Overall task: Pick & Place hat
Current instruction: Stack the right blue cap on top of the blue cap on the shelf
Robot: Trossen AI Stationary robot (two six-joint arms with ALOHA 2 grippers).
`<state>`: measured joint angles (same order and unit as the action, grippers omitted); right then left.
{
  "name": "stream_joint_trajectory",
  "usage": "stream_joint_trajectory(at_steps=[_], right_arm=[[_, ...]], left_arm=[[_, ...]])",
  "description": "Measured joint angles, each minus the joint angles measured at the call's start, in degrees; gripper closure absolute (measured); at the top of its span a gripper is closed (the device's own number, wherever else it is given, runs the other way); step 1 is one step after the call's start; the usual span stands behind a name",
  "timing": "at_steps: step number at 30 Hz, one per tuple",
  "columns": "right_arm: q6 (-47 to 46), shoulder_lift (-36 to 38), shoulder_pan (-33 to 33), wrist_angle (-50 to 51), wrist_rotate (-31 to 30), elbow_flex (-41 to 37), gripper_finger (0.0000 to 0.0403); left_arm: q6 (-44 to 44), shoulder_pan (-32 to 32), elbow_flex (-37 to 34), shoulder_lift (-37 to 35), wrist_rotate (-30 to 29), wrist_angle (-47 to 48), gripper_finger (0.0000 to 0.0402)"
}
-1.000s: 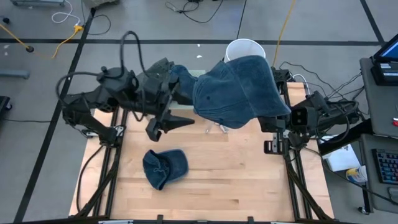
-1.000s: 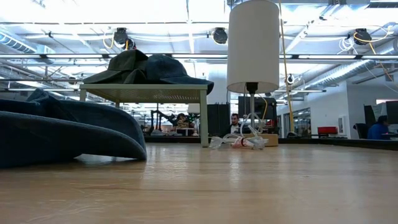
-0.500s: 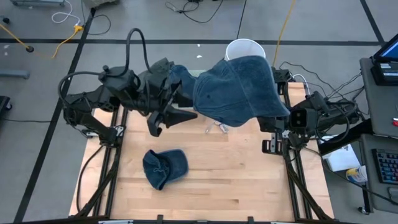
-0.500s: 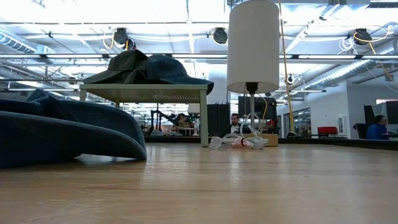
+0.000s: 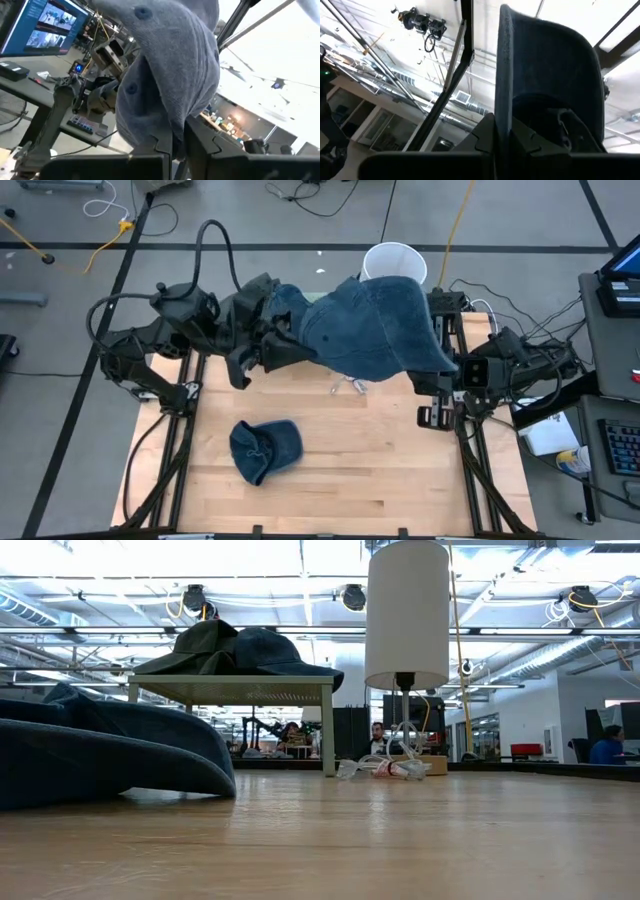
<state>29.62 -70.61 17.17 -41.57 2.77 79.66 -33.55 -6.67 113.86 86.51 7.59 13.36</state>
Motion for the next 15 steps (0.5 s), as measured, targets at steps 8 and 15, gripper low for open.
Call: stream_joint_trajectory(at_steps=[8,15], right_arm=[[1.7,1.8,4.3,13.9,-13.0,0.0,0.0301],[2.6,4.8,10.8,33.7,-23.2,0.0,0.0251]], left_arm=[[-14.4,4.9,0.0,-1.8,4.0,4.5,0.0377],[-23.2,10.1,0.0,-3.5,13.9,12.1,0.0377]])
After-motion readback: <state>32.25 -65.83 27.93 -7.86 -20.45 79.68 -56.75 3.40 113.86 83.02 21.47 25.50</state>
